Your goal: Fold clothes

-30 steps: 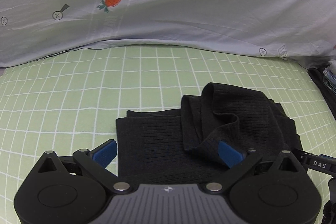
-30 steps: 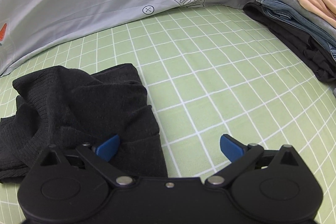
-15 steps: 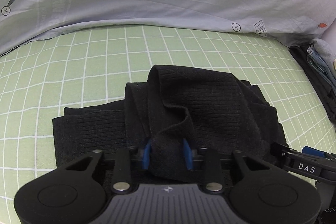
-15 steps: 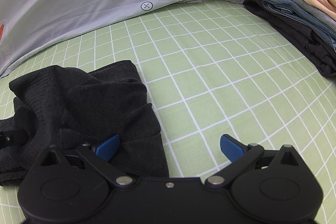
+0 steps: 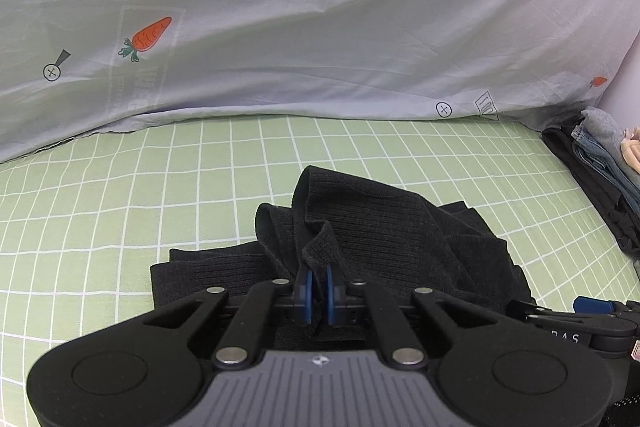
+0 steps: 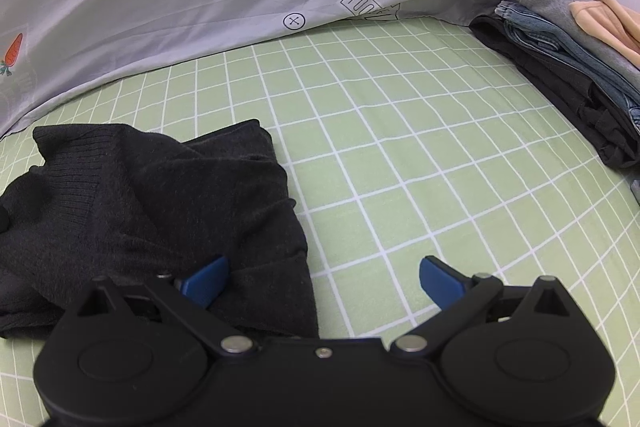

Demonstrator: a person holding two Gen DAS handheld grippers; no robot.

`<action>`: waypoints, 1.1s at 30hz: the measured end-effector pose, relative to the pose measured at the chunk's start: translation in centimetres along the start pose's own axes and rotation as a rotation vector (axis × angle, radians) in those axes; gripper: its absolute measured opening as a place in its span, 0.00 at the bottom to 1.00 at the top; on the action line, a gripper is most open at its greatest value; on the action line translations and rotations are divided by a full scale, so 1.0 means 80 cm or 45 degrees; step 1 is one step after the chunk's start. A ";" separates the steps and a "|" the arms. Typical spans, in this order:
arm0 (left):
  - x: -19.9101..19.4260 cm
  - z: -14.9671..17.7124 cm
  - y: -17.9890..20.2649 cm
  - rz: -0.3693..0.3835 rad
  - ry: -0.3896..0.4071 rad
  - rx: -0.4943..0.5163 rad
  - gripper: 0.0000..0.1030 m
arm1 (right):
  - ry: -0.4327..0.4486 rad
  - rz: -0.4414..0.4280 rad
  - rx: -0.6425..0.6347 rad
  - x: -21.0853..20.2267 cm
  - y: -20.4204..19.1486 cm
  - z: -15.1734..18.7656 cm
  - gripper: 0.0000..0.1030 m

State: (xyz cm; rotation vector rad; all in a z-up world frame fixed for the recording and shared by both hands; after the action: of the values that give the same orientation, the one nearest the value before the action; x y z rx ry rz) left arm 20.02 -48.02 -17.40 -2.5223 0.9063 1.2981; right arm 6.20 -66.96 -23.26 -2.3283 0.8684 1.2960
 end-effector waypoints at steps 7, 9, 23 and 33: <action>-0.039 -0.015 -0.023 -0.006 0.089 -0.082 0.08 | 0.031 -0.031 -0.085 -0.021 -0.028 0.004 1.00; -0.049 -0.014 -0.035 -0.007 0.108 -0.127 0.08 | 0.029 -0.044 -0.101 -0.023 -0.036 0.006 1.00; -0.037 0.084 -0.148 -0.167 -0.064 -0.404 0.09 | -0.004 -0.085 -0.280 -0.030 -0.094 0.019 1.00; -0.035 0.077 -0.149 -0.188 -0.121 -0.346 0.81 | -0.037 -0.183 -0.337 -0.025 -0.124 -0.004 1.00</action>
State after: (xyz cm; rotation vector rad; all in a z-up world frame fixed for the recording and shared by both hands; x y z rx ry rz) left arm 21.55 -34.74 -20.45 -2.6359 0.5449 1.5697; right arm 12.11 -58.97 -21.41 -2.5098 0.5360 1.4543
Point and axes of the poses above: each gripper's, at about its wrist camera, not at the fingertips, and x roughly the way its jaws point, y to its right, z to its underside, the point moved 9 cm from there along x, roughly the way its jaws point, and after that the axes turned 4 degrees about -y, right-handed, at the moved point
